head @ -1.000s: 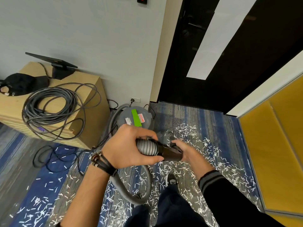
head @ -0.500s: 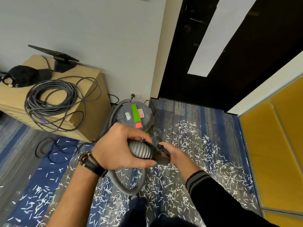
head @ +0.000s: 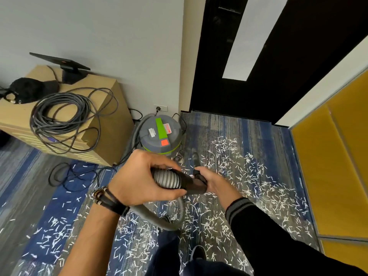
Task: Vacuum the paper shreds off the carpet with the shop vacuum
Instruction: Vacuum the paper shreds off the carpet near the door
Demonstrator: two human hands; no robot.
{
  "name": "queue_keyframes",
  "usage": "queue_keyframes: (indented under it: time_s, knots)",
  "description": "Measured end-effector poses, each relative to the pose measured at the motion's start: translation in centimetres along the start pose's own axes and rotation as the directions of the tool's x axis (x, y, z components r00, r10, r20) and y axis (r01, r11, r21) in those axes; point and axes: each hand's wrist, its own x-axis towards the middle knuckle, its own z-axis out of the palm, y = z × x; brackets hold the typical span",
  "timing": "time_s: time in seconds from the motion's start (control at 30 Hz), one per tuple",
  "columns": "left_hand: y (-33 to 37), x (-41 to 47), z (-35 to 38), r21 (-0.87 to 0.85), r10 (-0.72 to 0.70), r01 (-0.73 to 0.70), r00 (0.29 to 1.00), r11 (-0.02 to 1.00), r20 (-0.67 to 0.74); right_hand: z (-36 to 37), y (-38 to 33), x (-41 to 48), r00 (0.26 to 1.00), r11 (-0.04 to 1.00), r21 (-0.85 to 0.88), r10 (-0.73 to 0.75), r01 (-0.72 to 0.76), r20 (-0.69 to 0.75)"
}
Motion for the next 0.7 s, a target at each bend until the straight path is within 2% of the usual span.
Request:
queue_keyframes:
  time_s: [0.13, 0.23, 0.33, 0.5, 0.57, 0.7]
  knots:
    - [0.7, -0.4, 0.1, 0.000, -0.013, 0.013, 1.000, 1.000, 0.015, 0.5, 0.8, -0.7, 0.998, 1.000, 0.020, -0.002, 0.001, 0.055]
    - [1.3, -0.2, 0.7, -0.048, -0.019, 0.021, 0.999, 0.999, 0.036, -1.1, 2.2, -0.7, 1.000, 0.998, 0.059, -0.002, 0.000, 0.028]
    - [2.1, 0.2, 1.6, -0.082, -0.014, 0.018, 0.999, 0.996, 0.048, -2.7, 2.5, -0.7, 1.000, 1.000, 0.022, 0.022, -0.022, 0.017]
    - [3.1, 0.3, 0.4, 0.019, 0.035, -0.034, 0.998, 0.999, -0.057, -1.9, -0.5, -1.0, 0.996, 0.995, -0.080, -0.062, 0.066, 0.057]
    - [3.2, 0.4, 0.4, 0.049, 0.057, -0.055, 0.997, 0.997, -0.046, -1.2, -0.7, -0.7, 0.996, 0.994, -0.079, -0.064, 0.069, 0.059]
    - [2.1, 0.6, 0.7, 0.012, 0.004, -0.004, 1.000, 1.000, 0.008, -0.9, 0.3, -0.2, 0.998, 0.999, -0.016, -0.038, 0.039, 0.047]
